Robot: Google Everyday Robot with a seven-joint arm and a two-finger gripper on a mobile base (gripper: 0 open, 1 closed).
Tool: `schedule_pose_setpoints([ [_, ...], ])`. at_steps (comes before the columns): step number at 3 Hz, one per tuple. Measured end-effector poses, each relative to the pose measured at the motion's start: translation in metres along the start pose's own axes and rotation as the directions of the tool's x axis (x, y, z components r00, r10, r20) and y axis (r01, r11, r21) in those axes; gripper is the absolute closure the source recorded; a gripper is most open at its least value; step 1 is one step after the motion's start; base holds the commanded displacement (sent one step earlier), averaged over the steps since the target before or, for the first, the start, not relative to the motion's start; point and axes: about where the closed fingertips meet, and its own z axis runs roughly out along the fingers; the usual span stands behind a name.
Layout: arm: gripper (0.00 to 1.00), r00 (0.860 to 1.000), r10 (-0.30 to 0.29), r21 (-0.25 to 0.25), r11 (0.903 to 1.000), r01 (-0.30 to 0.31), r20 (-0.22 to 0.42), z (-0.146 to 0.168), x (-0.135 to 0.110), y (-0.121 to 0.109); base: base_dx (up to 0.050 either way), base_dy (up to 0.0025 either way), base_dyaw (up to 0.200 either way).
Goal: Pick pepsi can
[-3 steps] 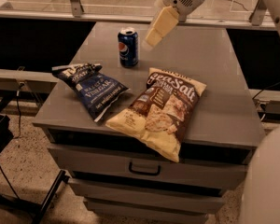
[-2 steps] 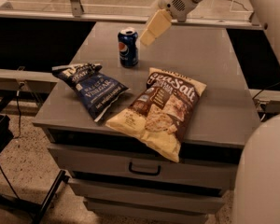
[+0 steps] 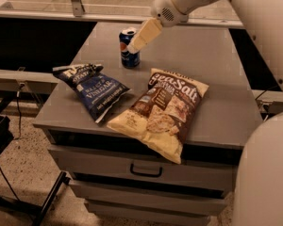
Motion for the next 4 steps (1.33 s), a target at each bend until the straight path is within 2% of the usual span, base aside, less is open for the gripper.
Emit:
schedule_pose_setpoints([
  [2, 0.00, 0.997, 0.065, 0.003, 0.9979, -0.065, 0.032, 0.048, -0.006, -0.005, 0.000, 0.00000, 0.000],
  [3, 0.17, 0.995, 0.087, 0.019, 0.9959, -0.088, 0.039, 0.062, -0.005, -0.007, 0.000, 0.00000, 0.000],
  [4, 0.41, 0.994, 0.094, 0.033, 0.9948, -0.097, 0.061, 0.064, -0.004, -0.010, 0.000, 0.00000, 0.000],
])
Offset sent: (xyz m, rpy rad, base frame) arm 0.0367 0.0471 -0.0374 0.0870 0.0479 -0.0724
